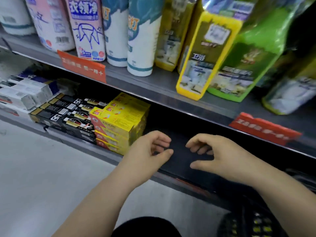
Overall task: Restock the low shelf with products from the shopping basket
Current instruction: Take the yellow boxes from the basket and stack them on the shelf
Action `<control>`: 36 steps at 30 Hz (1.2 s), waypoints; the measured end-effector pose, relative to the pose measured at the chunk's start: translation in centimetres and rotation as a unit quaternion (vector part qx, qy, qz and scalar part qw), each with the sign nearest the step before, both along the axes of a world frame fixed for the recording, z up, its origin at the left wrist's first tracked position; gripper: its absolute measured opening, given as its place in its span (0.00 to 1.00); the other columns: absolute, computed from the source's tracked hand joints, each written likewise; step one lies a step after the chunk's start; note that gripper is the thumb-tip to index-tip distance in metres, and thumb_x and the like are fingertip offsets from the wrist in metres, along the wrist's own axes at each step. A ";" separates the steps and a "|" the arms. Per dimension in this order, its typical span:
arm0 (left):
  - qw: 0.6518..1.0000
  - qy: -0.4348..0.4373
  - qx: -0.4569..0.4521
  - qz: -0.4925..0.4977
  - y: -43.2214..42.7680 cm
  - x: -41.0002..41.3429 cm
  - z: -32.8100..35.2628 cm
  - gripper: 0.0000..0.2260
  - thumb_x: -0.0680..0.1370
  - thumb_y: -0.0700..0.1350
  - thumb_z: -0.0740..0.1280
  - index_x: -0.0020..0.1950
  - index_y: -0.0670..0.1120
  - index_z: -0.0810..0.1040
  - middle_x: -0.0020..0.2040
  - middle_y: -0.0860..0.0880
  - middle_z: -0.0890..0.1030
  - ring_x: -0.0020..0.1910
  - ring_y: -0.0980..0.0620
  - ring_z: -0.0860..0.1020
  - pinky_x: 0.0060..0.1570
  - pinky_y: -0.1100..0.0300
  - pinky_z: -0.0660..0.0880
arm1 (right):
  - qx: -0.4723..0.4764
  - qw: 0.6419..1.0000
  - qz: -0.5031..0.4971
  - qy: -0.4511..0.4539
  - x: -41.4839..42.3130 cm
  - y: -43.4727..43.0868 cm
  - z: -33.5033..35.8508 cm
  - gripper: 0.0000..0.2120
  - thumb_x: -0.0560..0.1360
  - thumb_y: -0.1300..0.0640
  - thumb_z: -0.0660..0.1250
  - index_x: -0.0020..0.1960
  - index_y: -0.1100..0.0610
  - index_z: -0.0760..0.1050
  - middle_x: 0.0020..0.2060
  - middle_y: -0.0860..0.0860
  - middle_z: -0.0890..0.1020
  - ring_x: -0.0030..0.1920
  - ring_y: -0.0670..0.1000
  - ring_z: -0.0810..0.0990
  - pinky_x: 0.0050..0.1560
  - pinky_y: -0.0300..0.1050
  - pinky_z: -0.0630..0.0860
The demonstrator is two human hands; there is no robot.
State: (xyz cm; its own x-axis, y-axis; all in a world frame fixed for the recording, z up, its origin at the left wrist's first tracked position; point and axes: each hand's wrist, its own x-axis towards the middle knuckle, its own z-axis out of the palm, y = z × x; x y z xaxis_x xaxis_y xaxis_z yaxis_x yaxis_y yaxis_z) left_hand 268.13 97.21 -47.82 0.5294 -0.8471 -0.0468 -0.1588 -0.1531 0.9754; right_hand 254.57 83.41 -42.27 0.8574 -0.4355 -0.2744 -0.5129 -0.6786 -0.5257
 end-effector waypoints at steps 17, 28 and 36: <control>0.822 -0.330 -0.001 -0.464 -7.7 -23.3 2.7 0.09 0.79 0.50 0.61 0.59 0.54 0.74 0.56 0.59 0.75 0.54 0.60 0.71 0.50 0.64 0.66 | 0.026 0.973 -0.231 -0.004 -25.9 -2.9 -7.8 0.08 0.71 0.66 0.67 0.43 0.54 0.74 0.41 0.52 0.80 0.43 0.50 0.78 0.42 0.40 0.70; 0.759 -0.465 -0.018 -0.455 -7.9 -26.3 -0.6 0.10 0.79 0.53 0.55 0.53 0.53 0.74 0.52 0.57 0.79 0.50 0.55 0.76 0.47 0.61 0.66 | 0.034 0.874 0.118 0.469 -31.5 2.2 -16.2 0.31 0.70 0.44 0.71 0.65 0.62 0.71 0.58 0.59 0.78 0.56 0.61 0.78 0.54 0.53 0.77; 0.749 -0.491 -0.001 -0.444 -8.0 -26.7 -0.8 0.13 0.81 0.54 0.51 0.52 0.53 0.74 0.49 0.56 0.78 0.49 0.53 0.76 0.47 0.59 0.67 | 0.157 0.930 -0.161 0.291 -32.9 -1.9 -11.7 0.16 0.73 0.46 0.65 0.48 0.60 0.73 0.44 0.57 0.81 0.42 0.54 0.79 0.40 0.45 0.76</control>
